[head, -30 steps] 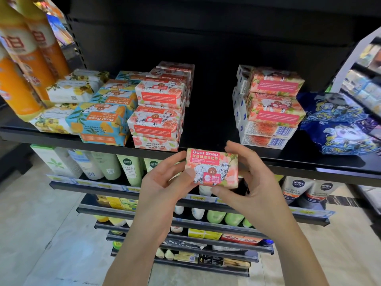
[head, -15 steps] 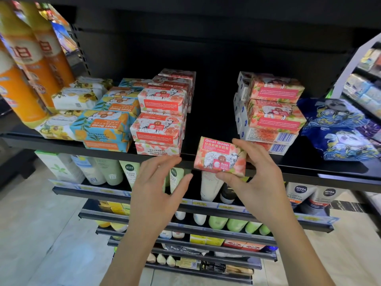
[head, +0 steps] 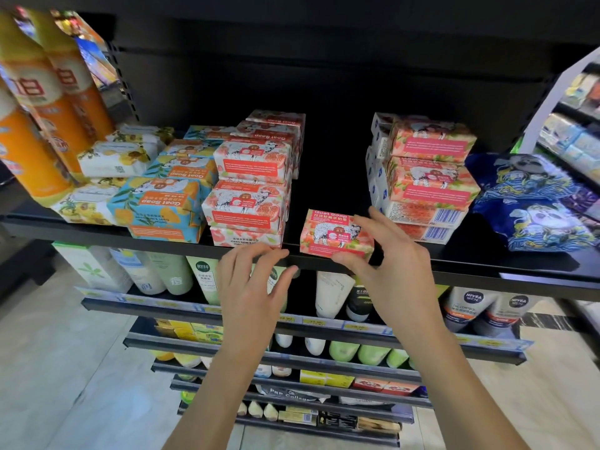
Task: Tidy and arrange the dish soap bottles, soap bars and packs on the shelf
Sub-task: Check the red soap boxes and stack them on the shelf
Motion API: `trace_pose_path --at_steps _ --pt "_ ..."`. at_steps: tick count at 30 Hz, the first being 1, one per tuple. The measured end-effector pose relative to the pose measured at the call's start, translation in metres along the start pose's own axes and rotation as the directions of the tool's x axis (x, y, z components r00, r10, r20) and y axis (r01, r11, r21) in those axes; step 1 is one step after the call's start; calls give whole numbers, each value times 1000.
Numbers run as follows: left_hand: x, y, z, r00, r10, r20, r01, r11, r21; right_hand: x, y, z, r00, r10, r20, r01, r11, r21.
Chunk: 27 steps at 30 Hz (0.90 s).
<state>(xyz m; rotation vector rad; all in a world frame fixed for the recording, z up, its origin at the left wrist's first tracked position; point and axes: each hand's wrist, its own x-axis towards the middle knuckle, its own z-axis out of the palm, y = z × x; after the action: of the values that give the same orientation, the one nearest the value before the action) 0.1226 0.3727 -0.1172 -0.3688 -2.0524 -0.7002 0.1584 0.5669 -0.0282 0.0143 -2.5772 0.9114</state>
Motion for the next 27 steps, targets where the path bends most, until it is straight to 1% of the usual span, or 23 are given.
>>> trace_pose_path --at_steps 2,5,8,11,14,18,25,27 --pt "-1 0 2 1000 -8 -3 8 1000 -19 -5 0 2 997 -36 -75 36 999 0" --pt "-1 0 3 1000 -20 -13 19 999 -47 -10 1 7 968 -152 -201 143 988 -57" --pt "-1 0 3 999 -30 -18 28 998 -62 -5 1 14 948 -232 -216 205 969 -139" --pt "-1 1 3 999 -42 -9 41 997 -68 9 1 22 943 -261 -209 216 952 -215" --pt "-2 1 3 999 -37 -9 36 997 -65 30 -4 32 952 -251 -177 194 938 -289" --pt "-2 1 3 999 -33 -19 32 998 -59 62 -11 45 986 -137 -97 82 896 -437" --pt "-2 0 3 999 -37 -17 36 998 -52 96 -19 52 995 -69 -75 29 898 -440" --pt "-1 0 3 999 -28 -15 27 998 -57 97 -17 52 995 -62 -73 28 918 -395"
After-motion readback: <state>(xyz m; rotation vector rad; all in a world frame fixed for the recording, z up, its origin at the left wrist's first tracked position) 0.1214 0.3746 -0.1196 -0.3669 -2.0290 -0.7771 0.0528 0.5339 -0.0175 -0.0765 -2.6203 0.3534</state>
